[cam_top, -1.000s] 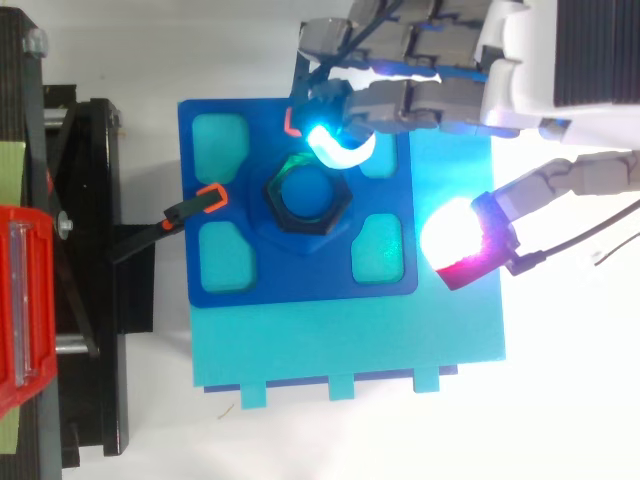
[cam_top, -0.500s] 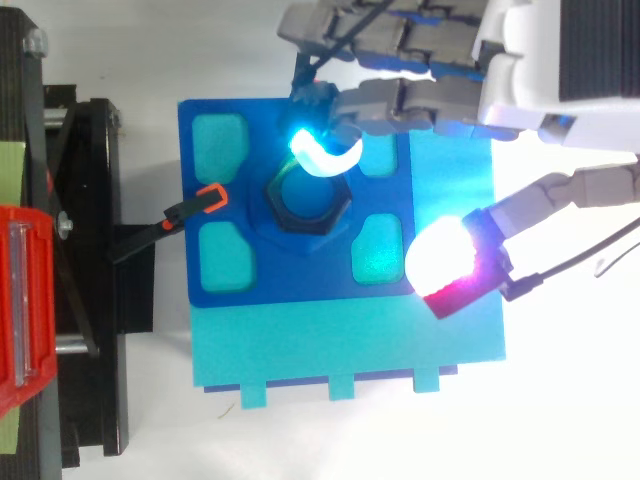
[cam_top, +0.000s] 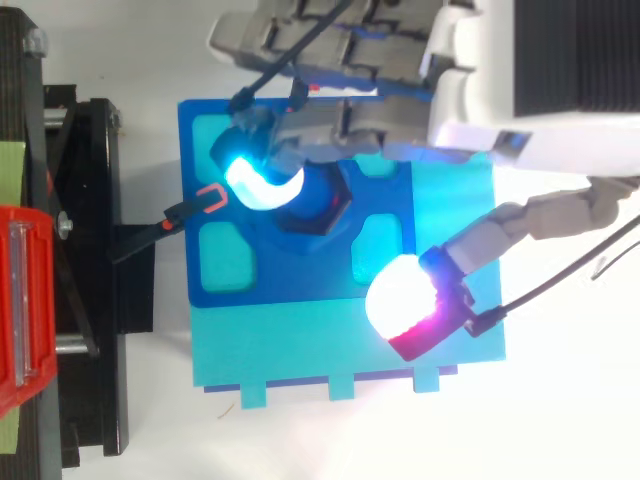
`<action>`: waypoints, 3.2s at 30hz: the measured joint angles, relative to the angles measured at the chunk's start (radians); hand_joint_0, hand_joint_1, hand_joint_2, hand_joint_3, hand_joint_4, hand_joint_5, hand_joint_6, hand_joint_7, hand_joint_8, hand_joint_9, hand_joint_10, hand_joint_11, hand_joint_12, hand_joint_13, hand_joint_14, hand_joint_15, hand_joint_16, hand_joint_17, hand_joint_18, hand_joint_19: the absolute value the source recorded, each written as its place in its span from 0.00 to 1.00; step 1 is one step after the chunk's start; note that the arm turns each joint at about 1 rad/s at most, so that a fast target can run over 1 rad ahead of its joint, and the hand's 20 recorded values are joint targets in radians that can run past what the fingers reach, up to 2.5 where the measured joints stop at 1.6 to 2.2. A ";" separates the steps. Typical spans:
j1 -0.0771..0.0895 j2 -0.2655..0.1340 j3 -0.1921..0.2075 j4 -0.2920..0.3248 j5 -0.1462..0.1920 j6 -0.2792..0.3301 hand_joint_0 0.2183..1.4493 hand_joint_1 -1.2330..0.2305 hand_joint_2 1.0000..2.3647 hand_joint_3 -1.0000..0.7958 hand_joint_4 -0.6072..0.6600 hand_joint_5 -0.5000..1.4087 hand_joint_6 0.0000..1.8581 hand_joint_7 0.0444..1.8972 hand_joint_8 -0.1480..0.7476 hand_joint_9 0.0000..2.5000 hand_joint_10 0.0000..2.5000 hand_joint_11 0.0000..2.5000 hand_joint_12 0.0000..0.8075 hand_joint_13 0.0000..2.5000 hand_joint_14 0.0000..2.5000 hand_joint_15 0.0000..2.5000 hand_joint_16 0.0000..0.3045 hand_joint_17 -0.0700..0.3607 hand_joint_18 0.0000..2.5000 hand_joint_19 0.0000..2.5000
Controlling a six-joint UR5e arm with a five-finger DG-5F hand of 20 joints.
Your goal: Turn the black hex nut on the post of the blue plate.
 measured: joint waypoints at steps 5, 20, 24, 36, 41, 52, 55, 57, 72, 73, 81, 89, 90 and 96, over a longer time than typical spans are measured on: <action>0.005 -0.021 -0.004 0.031 -0.002 0.000 0.17 0.23 0.00 0.28 0.41 0.10 0.27 0.32 0.27 0.00 0.00 0.00 0.39 0.00 0.00 0.00 0.16 0.42 0.00 0.00; 0.009 -0.027 -0.071 0.155 -0.003 -0.009 0.14 0.22 0.00 0.28 0.41 0.10 0.27 0.32 0.28 0.00 0.00 0.00 0.40 0.00 0.00 0.00 0.17 0.43 0.00 0.00; 0.009 -0.028 -0.079 0.170 -0.003 -0.013 0.14 0.23 0.00 0.28 0.42 0.10 0.27 0.32 0.28 0.00 0.00 0.00 0.41 0.00 0.00 0.00 0.17 0.43 0.00 0.00; 0.004 -0.032 -0.111 0.204 -0.002 -0.014 0.14 0.25 0.00 0.28 0.44 0.10 0.27 0.32 0.29 0.00 0.00 0.00 0.41 0.00 0.00 0.00 0.17 0.43 0.00 0.00; -0.004 -0.062 -0.110 0.214 -0.018 -0.001 0.14 0.27 0.00 0.28 0.45 0.10 0.27 0.32 0.30 0.00 0.00 0.00 0.41 0.00 0.00 0.00 0.17 0.43 0.00 0.00; -0.011 -0.078 -0.108 0.222 -0.037 0.016 0.14 0.28 0.00 0.28 0.46 0.10 0.27 0.32 0.31 0.00 0.00 0.00 0.41 0.00 0.00 0.00 0.17 0.43 0.00 0.00; -0.012 -0.078 -0.108 0.223 -0.037 0.016 0.14 0.29 0.00 0.28 0.46 0.10 0.27 0.33 0.31 0.00 0.00 0.00 0.41 0.00 0.00 0.00 0.17 0.43 0.00 0.00; -0.012 -0.078 -0.108 0.224 -0.038 0.016 0.14 0.30 0.00 0.28 0.47 0.10 0.27 0.33 0.31 0.00 0.00 0.00 0.42 0.00 0.00 0.00 0.17 0.43 0.00 0.00; -0.018 -0.077 -0.064 0.155 -0.052 0.016 0.13 0.35 0.00 0.28 0.54 0.10 0.27 0.35 0.33 0.00 0.00 0.00 0.42 0.00 0.00 0.00 0.17 0.43 0.00 0.00; -0.018 -0.077 -0.063 0.150 -0.052 0.016 0.13 0.35 0.00 0.28 0.54 0.10 0.27 0.36 0.33 0.00 0.00 0.00 0.42 0.00 0.00 0.00 0.17 0.43 0.00 0.00; -0.019 -0.077 -0.061 0.137 -0.053 0.016 0.13 0.36 0.00 0.28 0.57 0.10 0.27 0.37 0.34 0.00 0.00 0.00 0.43 0.00 0.00 0.00 0.17 0.44 0.00 0.00; -0.023 -0.077 -0.061 0.136 -0.062 0.016 0.13 0.38 0.00 0.28 0.57 0.10 0.27 0.37 0.34 0.00 0.00 0.00 0.43 0.00 0.00 0.00 0.17 0.44 0.00 0.00; -0.025 -0.077 -0.061 0.136 -0.064 0.016 0.13 0.38 0.00 0.28 0.57 0.10 0.27 0.37 0.35 0.00 0.00 0.00 0.42 0.00 0.00 0.00 0.17 0.44 0.00 0.00; -0.035 -0.077 -0.039 0.110 -0.075 0.010 0.13 0.38 0.00 0.28 0.57 0.10 0.27 0.37 0.35 0.00 0.00 0.00 0.43 0.00 0.00 0.00 0.17 0.44 0.00 0.00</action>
